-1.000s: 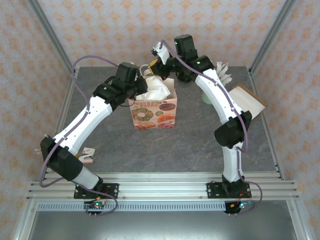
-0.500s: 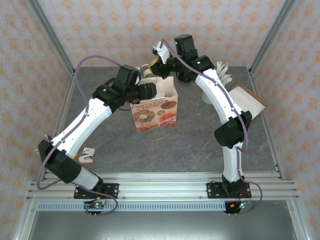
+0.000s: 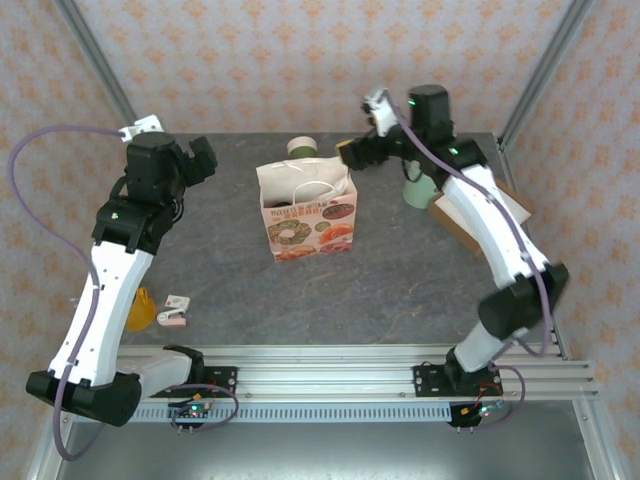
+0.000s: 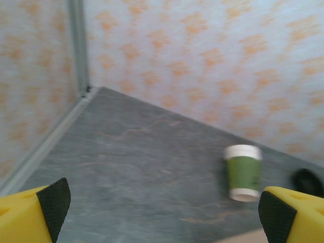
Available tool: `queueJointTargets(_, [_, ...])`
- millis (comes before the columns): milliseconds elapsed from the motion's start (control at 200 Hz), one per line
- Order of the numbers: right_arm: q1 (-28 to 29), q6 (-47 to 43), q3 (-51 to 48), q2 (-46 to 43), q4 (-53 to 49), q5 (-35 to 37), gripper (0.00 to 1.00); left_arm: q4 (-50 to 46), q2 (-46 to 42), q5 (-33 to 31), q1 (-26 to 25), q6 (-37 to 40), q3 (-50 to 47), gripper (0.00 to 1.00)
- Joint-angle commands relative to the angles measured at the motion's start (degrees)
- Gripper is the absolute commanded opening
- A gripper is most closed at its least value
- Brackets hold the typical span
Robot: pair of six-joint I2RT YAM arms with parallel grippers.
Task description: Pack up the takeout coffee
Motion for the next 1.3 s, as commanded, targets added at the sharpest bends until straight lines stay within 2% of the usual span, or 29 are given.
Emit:
queueJointTargets(0, [-2.5, 12.5, -14.5, -9.8, 21.4, 19.1, 0.99, 7.7, 1.8, -11.0, 1.8, 8.7, -8.9, 1.00])
queueJointTargets(75, [-5.2, 18.3, -24.5, -14.9, 26.0, 30.5, 0.99, 13.5, 2.1, -9.1, 4.6, 10.8, -15.4, 1.00])
queueJointTargets(140, [-7.7, 23.1, -31.0, -17.7, 25.7, 40.8, 1.00, 19.3, 2.1, -3.3, 6.9, 12.6, -21.3, 1.00])
queueJointTargets(210, [-11.4, 26.8, -37.2, -19.8, 24.5, 46.3, 1.00, 24.6, 2.3, -1.8, 8.4, 13.9, -27.7, 1.00])
queueJointTargets(255, [-13.4, 29.6, -40.7, -20.4, 24.0, 48.8, 1.00, 27.9, 1.9, 0.9, 10.5, 11.9, -31.9, 1.00])
queueJointTargets(325, [-17.0, 31.9, -46.0, -20.4, 25.0, 46.4, 1.00, 31.9, 1.3, 3.2, 12.9, 8.2, -37.5, 1.00])
queueJointTargets(450, [-20.4, 34.0, -53.7, -18.4, 29.3, 43.2, 1.00, 42.2, 2.5, 7.6, 12.9, 13.0, -45.9, 1.00])
queueJointTargets(525, [-22.0, 33.8, -57.7, -15.8, 33.9, 40.0, 1.00, 46.8, 5.3, 8.8, 12.9, 12.4, -48.0, 1.00])
queueJointTargets(595, [-23.4, 33.9, -61.4, -12.5, 40.7, 36.4, 1.00, 54.8, 8.6, 12.5, 12.9, 11.5, -50.0, 1.00])
queueJointTargets(656, [-23.8, 30.1, -62.4, -9.7, 44.6, 33.2, 1.00, 60.8, 12.1, 14.3, 12.8, 11.8, -50.7, 1.00])
queueJointTargets(726, [-24.1, 26.5, -64.1, -6.6, 50.7, 29.3, 1.00, 65.7, 16.1, 11.5, 12.6, 12.4, -51.1, 1.00])
queueJointTargets(786, [-24.7, 26.3, -65.4, -3.6, 55.8, 25.7, 1.00, 63.2, 17.5, 13.0, 12.8, 12.7, -49.2, 1.00])
queueJointTargets(851, [-24.7, 24.6, -64.9, -3.2, 55.2, 22.8, 0.99, 65.0, 17.4, 15.1, 12.8, 13.7, -50.1, 1.00])
queueJointTargets(911, [-24.6, 23.7, -68.0, -3.8, 60.5, 20.4, 0.99, 68.5, 16.2, 15.7, 12.7, 14.0, -52.7, 1.00])
queueJointTargets(1006, [-23.8, 23.5, -73.8, -5.1, 69.0, 22.6, 0.99, 77.5, 15.5, 15.8, 10.7, 16.5, -58.2, 1.00])
queueJointTargets(1066, [-23.0, 24.1, -77.6, -2.7, 77.7, 26.7, 0.99, 91.4, 21.5, 11.1, 8.1, 18.3, -61.4, 1.00])
queueJointTargets(1091, [-22.8, 24.6, -78.0, -1.6, 80.9, 28.1, 0.99, 87.7, 20.7, 10.9, 8.3, 17.9, -59.8, 1.00])
queueJointTargets(1116, [-22.8, 24.8, -77.5, -1.7, 80.0, 28.6, 0.99, 78.3, 18.2, 11.1, 8.5, 17.1, -58.0, 1.00])
queueJointTargets(1171, [-22.2, 24.5, -75.1, -3.0, 72.6, 30.2, 0.99, 88.0, 20.9, 10.7, 8.4, 17.5, -60.2, 1.00])
queueJointTargets(1216, [-20.5, 23.7, -74.7, -1.9, 74.1, 33.1, 0.99, 78.9, 18.6, 10.5, 8.4, 17.1, -58.0, 1.00])
queueJointTargets(1261, [-19.9, 23.4, -74.1, -2.8, 71.2, 34.8, 0.99, 85.0, 20.3, 9.3, 7.6, 18.1, -59.4, 1.00])
queueJointTargets(1296, [-19.8, 23.3, -74.5, -2.2, 73.0, 34.8, 0.99, 80.1, 19.1, 9.4, 7.6, 17.9, -58.0, 1.00])
